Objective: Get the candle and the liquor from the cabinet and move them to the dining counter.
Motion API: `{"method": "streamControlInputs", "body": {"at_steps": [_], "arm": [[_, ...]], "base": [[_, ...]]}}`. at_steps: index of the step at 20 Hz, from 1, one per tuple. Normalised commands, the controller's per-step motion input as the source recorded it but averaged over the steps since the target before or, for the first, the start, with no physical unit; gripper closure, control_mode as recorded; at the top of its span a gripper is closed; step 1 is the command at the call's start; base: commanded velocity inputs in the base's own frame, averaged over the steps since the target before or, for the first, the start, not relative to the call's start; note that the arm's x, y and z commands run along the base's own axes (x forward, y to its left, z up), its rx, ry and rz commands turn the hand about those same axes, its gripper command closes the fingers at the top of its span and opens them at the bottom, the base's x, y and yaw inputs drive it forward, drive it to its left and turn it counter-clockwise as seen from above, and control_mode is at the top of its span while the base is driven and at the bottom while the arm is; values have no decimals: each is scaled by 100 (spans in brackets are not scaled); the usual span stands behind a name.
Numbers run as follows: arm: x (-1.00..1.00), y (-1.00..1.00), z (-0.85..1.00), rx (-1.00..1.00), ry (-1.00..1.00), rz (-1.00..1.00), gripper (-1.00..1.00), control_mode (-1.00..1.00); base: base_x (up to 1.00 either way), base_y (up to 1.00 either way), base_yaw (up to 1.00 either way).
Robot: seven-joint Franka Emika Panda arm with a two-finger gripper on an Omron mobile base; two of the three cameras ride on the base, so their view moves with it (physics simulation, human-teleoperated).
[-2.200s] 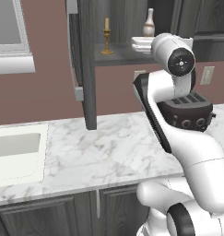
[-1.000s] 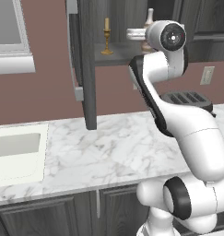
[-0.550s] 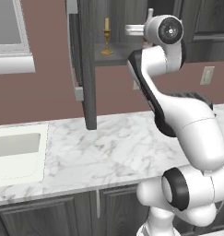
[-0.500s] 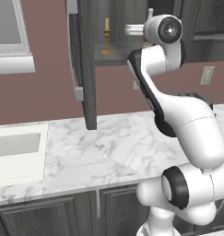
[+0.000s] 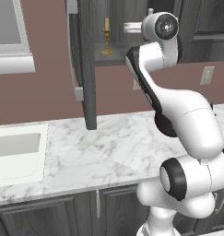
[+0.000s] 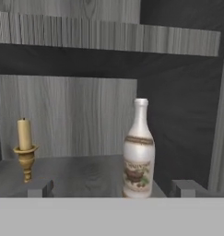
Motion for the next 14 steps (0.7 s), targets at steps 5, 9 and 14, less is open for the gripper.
{"method": "streamControlInputs", "body": {"at_steps": [5, 9, 14], "arm": [[11, 0, 0, 0, 0, 0, -100, -100], [8, 0, 0, 0, 0, 0, -100, -100], [8, 0, 1, 0, 0, 0, -100, -100]], "base": [[0, 0, 0], [0, 0, 0], [0, 0, 0]]}}
